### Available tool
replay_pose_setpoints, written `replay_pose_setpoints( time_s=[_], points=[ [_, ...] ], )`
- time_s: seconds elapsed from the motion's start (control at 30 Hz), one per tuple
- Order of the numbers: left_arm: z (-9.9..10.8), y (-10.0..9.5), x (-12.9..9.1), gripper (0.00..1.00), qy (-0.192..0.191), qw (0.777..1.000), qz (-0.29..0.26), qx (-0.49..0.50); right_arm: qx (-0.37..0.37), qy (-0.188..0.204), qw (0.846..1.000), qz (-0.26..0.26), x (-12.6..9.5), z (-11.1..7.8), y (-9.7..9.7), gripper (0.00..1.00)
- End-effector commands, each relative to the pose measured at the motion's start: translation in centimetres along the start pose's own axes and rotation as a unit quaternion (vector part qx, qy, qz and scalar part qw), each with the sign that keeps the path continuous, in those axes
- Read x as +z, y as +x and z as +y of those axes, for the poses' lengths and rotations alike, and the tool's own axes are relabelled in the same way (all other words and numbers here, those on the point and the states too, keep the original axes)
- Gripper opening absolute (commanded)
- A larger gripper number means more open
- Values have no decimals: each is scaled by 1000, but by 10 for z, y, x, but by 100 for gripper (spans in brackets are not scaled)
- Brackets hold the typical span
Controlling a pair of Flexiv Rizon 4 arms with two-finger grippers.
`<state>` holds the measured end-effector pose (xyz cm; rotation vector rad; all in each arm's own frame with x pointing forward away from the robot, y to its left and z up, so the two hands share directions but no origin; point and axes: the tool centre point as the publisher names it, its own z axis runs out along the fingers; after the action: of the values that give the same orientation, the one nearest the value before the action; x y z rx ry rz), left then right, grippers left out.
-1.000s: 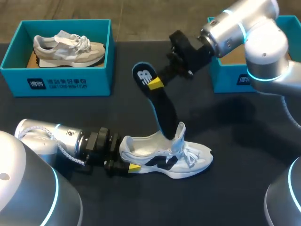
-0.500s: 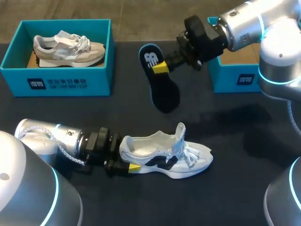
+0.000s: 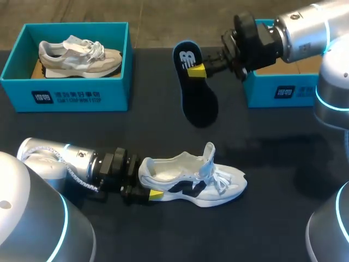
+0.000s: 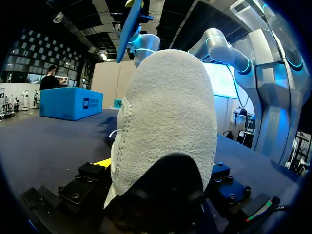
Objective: Take the shoe out of the shoebox, open the shoe tongue, remove and reinsert the insole, then place the shoe into the shoebox
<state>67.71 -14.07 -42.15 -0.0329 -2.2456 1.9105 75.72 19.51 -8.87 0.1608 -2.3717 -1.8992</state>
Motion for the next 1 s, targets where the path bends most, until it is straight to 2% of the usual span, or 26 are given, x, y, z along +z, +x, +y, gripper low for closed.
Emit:
replay_pose_setpoints(
  time_s=[0.03,0.2,0.37,0.7,1.0],
  points=[
    [1,0,0,0,0,1000,-1,-1,0,0,1000,-5,1,-1,2,0],
    [1,0,0,0,0,1000,-1,-1,4,-6,1000,-18,1,4,-2,0],
    [1,0,0,0,0,1000,-1,-1,16,-19,999,-48,-4,20,-6,0],
    [1,0,0,0,0,1000,-1,-1,20,-25,996,-89,-20,63,1,0],
    [1,0,0,0,0,1000,-1,-1,36,-40,992,-111,-32,86,6,0]
  ],
)
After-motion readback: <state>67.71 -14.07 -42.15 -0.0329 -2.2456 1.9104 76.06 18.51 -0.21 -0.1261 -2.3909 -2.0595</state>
